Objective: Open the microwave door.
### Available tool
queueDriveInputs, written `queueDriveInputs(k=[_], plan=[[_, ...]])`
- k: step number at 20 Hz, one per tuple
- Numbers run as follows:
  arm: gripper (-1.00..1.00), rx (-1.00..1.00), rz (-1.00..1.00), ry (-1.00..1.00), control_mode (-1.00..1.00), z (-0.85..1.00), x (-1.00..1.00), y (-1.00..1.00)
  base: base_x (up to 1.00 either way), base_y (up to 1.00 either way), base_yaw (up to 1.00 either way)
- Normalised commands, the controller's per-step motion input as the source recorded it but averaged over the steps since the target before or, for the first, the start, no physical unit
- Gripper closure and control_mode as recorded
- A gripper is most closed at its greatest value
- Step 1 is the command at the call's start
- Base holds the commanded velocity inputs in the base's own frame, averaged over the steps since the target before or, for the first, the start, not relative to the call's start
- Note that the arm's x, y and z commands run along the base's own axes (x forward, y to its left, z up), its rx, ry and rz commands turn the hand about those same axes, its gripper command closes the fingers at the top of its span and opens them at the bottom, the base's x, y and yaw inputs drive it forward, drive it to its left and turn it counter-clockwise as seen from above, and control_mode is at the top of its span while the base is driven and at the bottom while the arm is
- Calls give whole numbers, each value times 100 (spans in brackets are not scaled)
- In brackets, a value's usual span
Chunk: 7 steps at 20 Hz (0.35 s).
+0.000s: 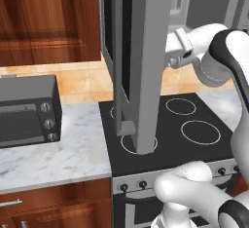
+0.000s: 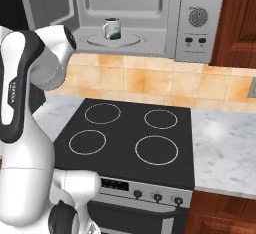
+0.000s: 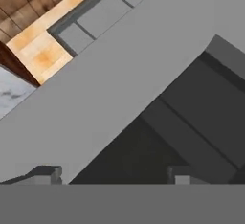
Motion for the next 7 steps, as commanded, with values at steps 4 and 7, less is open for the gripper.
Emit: queueDriveInputs(k=[4, 7], plan=[[-100, 2, -1, -7, -100, -7, 1, 100, 0, 0, 0], [-100, 0, 0, 2, -100, -32, 14, 97, 0, 0, 0]])
